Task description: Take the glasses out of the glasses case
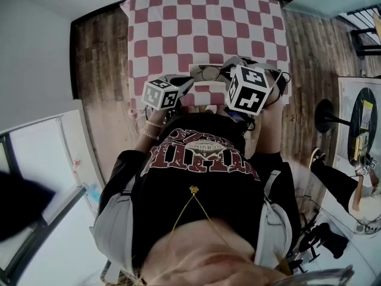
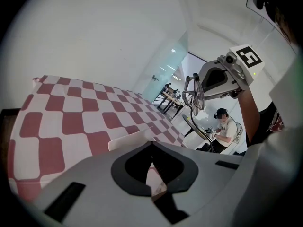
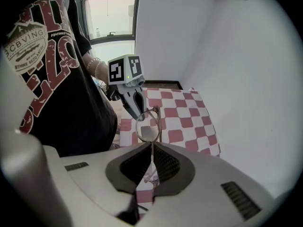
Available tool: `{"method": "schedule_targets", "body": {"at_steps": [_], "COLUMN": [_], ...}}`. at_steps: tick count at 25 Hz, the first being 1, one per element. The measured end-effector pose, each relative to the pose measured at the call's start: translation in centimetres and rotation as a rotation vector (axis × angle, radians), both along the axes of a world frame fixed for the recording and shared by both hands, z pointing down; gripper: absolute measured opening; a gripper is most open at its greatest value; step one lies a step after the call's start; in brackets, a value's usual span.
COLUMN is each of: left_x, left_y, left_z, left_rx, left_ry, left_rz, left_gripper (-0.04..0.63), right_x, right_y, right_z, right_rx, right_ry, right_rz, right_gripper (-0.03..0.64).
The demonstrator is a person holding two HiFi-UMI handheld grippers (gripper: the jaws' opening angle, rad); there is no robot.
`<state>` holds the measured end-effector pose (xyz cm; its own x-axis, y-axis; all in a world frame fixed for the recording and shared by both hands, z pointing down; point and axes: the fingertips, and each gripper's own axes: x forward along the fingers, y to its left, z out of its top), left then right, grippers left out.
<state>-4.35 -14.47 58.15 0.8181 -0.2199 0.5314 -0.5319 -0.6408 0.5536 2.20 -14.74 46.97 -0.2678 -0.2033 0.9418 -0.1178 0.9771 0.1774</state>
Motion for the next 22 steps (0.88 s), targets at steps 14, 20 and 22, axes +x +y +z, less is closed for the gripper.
{"method": "schedule_targets", "body": {"at_steps": [14,20,22], "left_x": [0.90,1.07,1.08], "left_y": [-0.05,0.05,0.08], "left_z": [-0.10,-0.01,0.00], "left_rx": [0.005,0.004,0.002], "left_ry": [0.001,0.000,0.000], "left_rz": [0.016,0.020,0.021], "left_gripper": [0.008,0.008,0.008], "right_x": [0.48,0.66,0.68], "right_y": [0.08,0.12,0.12], "right_z": [-0.02,0.02,-0.01], "right_rx": [0.000,0.001,-0.001], "right_ry": [-0.002,0.000,-0.003], "right_rz": [0.006,0.006,0.008], "right_gripper": [0.031,0.031,0.031]}}
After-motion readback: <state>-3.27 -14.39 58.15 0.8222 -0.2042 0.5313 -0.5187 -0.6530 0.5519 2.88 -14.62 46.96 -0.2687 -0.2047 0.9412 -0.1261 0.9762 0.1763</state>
